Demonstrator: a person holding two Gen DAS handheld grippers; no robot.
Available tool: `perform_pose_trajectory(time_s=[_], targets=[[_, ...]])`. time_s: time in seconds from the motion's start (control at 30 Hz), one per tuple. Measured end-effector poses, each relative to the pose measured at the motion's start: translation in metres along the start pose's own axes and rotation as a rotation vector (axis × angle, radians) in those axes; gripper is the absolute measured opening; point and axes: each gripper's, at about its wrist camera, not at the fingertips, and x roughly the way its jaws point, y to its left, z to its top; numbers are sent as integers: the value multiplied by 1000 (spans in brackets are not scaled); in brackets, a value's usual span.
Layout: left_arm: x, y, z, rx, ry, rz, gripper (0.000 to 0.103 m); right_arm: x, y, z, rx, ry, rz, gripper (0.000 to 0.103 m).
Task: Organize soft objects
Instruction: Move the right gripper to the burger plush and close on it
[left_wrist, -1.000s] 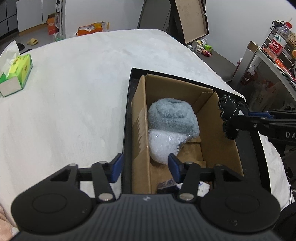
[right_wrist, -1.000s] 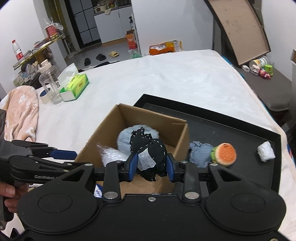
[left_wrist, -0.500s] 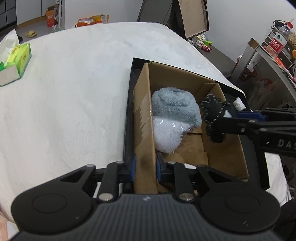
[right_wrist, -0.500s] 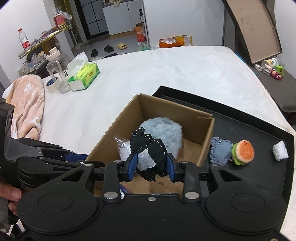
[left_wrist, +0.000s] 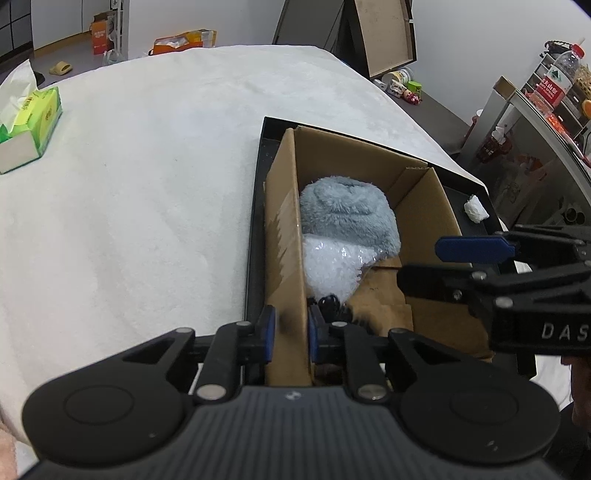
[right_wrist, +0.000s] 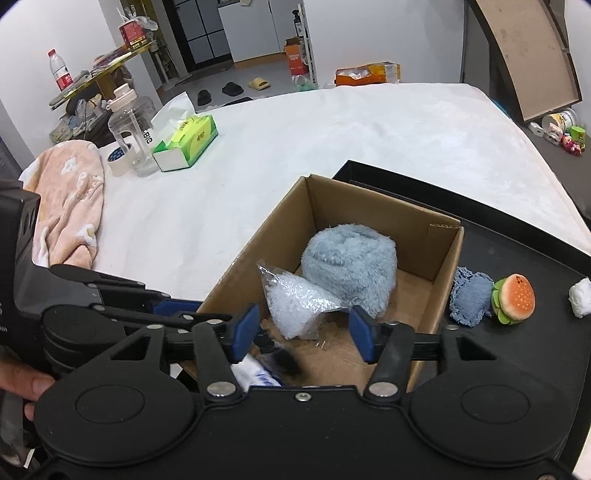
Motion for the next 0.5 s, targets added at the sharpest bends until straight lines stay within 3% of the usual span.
perform_pose_trajectory(time_s=[0.2, 0.5], targets=[[-4, -5, 4, 22, -18, 37, 21, -9, -10, -2, 9, -20, -21, 70], [-10, -10, 13, 26, -41, 73, 31, -20, -33, -3, 39, -44, -50, 72]])
